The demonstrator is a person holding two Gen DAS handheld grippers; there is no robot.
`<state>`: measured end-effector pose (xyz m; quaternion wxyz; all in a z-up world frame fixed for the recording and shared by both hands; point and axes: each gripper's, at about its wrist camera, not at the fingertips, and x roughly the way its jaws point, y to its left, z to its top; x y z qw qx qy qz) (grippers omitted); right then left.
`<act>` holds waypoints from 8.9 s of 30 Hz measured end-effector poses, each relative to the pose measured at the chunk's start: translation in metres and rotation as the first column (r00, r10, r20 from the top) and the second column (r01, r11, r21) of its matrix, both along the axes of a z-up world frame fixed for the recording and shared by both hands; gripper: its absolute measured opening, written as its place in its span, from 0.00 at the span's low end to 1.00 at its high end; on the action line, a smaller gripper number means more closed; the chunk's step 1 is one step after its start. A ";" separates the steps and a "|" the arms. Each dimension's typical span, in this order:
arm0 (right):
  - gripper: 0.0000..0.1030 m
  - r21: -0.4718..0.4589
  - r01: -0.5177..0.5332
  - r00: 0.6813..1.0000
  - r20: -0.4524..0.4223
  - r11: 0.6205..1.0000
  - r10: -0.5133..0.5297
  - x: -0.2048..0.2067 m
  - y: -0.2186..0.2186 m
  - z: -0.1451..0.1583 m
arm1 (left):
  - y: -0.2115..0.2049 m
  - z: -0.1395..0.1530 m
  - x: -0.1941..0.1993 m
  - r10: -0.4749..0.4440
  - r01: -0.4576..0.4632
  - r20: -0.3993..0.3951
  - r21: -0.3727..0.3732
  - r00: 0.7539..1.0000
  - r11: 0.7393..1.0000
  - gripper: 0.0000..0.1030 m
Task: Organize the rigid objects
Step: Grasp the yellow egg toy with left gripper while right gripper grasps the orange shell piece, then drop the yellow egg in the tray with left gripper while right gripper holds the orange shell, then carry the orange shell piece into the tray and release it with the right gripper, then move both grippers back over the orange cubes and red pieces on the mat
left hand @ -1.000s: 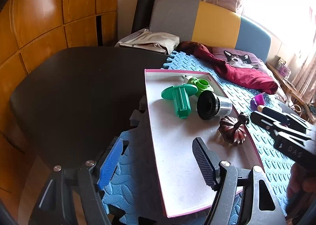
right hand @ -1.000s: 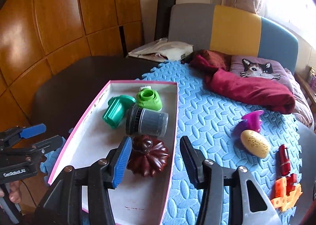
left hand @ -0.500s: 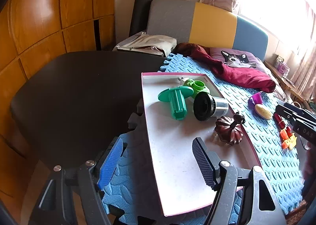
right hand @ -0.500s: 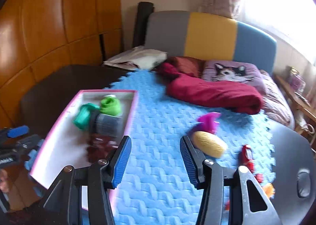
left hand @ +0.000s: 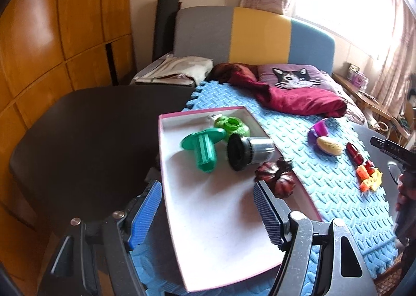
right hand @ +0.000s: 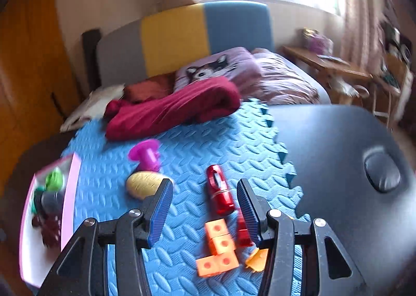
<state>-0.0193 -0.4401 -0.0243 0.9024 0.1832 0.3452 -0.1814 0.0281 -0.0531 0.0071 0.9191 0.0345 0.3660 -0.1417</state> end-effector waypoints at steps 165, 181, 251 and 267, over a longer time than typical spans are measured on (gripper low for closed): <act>0.25 -0.131 0.085 0.905 -0.405 0.988 -0.131 0.007 -0.012 -0.062 | 0.002 -0.033 0.026 0.100 -0.103 -0.074 -0.043 0.992 0.994 0.78; 0.25 -0.132 0.144 0.940 -0.292 0.981 -0.177 -0.002 -0.018 -0.042 | 0.006 -0.030 0.020 0.100 -0.103 -0.064 -0.041 0.993 0.994 0.78; 0.35 -0.060 -0.672 0.729 -0.227 0.738 0.646 0.032 0.260 -0.044 | 0.040 -0.034 0.019 0.155 -0.159 -0.075 -0.054 0.985 0.986 0.78; 0.44 -0.071 -0.606 0.795 -0.089 0.793 0.600 0.020 0.223 -0.002 | 0.037 -0.032 0.016 0.148 -0.151 -0.064 -0.047 0.987 0.987 0.78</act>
